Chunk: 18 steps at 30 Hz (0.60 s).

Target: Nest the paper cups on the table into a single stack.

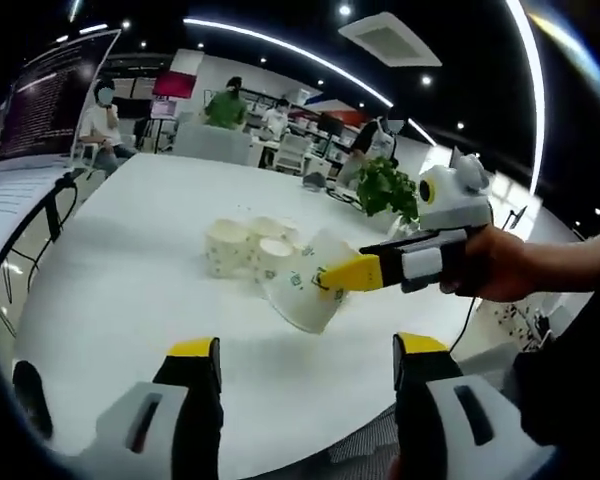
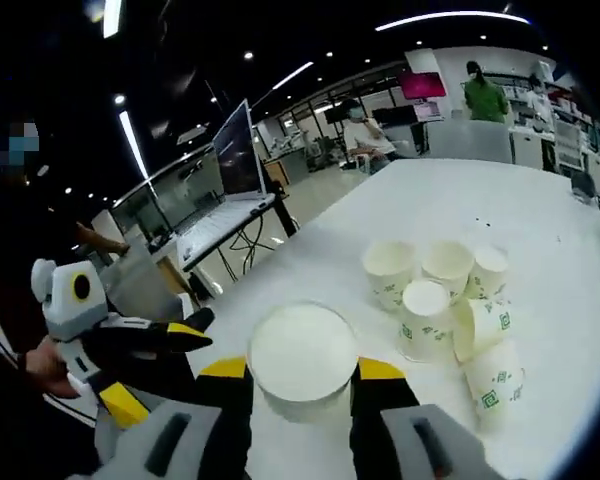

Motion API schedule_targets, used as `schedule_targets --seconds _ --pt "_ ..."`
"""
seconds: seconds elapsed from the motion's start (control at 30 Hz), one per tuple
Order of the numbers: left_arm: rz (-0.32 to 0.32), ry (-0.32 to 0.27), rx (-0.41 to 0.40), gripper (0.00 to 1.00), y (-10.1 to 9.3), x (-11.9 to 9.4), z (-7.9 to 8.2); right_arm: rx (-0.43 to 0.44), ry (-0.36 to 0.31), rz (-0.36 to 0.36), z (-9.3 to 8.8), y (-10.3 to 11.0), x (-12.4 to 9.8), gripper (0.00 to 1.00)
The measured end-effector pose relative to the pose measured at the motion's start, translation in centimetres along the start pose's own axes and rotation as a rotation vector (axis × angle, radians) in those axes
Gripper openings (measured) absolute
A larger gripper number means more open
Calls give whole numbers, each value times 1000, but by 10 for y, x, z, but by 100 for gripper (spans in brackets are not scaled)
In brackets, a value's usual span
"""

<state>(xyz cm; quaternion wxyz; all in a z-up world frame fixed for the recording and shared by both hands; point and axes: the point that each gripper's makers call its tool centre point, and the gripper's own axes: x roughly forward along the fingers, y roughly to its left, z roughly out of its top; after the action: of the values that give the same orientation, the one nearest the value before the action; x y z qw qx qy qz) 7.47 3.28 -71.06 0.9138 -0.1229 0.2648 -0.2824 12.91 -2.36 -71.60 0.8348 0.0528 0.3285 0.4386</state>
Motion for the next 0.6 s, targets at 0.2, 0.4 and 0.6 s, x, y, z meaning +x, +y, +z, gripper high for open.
schedule_targets --seconds 0.2,0.4,0.6 --pt "-73 11 15 61 -7 15 -3 26 -30 14 10 14 -12 36" --pt "-134 25 65 57 -15 30 -6 65 -61 46 12 26 -18 36" --pt "-170 20 109 50 -21 40 -5 81 -77 74 17 35 -22 36"
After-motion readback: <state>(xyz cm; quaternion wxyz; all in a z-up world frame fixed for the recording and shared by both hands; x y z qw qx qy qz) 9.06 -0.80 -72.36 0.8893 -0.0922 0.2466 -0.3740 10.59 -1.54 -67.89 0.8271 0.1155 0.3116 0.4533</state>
